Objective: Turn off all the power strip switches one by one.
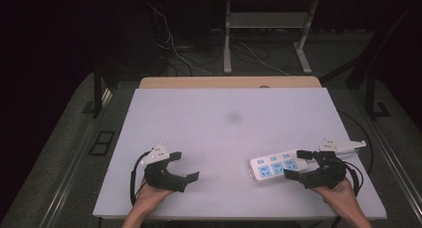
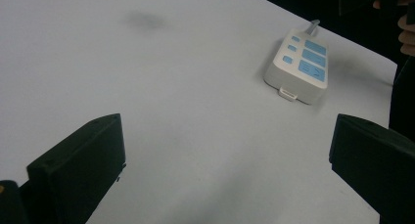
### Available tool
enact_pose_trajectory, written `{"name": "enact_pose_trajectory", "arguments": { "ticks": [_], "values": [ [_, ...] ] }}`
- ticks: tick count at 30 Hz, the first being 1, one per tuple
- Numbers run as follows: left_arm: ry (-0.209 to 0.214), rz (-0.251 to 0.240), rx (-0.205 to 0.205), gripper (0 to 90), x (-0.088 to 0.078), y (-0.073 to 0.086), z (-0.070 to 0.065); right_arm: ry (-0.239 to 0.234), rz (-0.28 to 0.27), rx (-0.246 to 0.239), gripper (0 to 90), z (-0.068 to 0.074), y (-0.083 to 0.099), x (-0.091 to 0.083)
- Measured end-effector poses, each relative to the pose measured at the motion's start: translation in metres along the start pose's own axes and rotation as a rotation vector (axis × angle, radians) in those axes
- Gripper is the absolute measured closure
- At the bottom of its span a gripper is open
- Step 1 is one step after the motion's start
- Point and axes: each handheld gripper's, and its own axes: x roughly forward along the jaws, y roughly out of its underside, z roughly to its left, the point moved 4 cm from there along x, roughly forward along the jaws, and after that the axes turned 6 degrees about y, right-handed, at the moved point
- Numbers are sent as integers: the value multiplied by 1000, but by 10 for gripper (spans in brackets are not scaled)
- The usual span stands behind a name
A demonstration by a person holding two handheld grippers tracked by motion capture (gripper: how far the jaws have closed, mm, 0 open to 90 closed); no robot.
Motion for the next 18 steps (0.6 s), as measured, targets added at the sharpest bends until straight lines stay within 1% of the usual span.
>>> {"name": "enact_pose_trajectory", "arguments": {
  "ticks": [4,5,10,18],
  "values": [
    [-1,1,-1,0,0,0,1,3,27,-22,17,-2,-5,1],
    [-1,0,-4,0,0,0,1,7,40,-28,17,-3,-7,1],
    [-1,-2,-9,0,0,0,1,6,58,-35,16,-5,-11,1],
    [3,3,-10,0,1,1,2,14,103,-54,16,-11,-20,2]
  ]
}}
